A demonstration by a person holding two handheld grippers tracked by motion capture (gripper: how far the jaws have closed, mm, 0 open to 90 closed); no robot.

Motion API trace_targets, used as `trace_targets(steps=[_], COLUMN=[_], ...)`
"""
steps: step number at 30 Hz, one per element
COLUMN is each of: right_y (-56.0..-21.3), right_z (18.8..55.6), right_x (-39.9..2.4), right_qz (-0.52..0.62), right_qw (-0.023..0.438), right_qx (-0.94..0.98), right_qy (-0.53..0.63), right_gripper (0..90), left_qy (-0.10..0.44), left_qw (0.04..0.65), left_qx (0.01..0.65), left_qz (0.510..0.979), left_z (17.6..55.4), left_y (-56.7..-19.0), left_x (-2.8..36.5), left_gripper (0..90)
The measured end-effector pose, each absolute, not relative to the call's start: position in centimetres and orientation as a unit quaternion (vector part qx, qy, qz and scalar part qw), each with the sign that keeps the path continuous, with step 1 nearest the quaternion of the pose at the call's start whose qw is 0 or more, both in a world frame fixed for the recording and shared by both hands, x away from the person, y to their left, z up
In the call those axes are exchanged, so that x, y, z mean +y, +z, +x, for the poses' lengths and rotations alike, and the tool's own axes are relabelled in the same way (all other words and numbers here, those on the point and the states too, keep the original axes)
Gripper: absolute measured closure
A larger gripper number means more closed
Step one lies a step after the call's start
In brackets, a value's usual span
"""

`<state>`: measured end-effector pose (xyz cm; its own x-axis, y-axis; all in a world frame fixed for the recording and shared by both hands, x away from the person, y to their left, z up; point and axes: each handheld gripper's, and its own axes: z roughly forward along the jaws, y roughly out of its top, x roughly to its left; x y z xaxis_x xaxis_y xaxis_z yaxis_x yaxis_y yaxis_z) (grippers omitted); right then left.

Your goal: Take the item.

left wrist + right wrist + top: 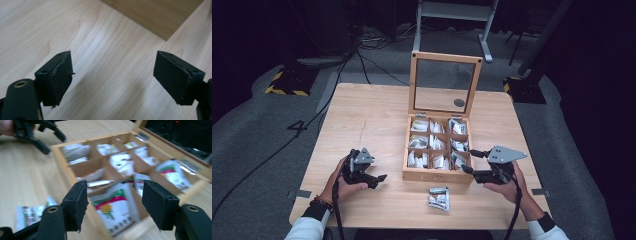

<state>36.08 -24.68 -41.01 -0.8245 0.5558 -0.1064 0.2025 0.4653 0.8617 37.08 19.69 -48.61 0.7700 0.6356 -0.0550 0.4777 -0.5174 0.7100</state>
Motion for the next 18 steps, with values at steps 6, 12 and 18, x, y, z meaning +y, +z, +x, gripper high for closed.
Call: trace_targets(steps=[6, 12, 18], right_y=[-40.6, -40.3, -40.1], right_z=[38.3, 40.3, 42.1], right_x=[-27.0, -28.0, -28.0], right_qz=[0.275, 0.306, 0.326], right_qw=[0.201, 0.204, 0.209], right_qx=[0.819, 0.812, 0.802], right_qy=[0.462, 0.453, 0.455], right_gripper=[37.7, 37.8, 38.5], left_qy=[0.114, 0.126, 0.136], left_qw=[0.378, 0.387, 0.407], left_qx=[0.326, 0.326, 0.320], left_qz=[0.859, 0.853, 0.845], left_z=[38.4, 39.9, 41.5], left_y=[-47.5, -46.1, -44.5], left_x=[19.3, 18.5, 17.6], left_gripper=[17.5, 20.5, 20.5])
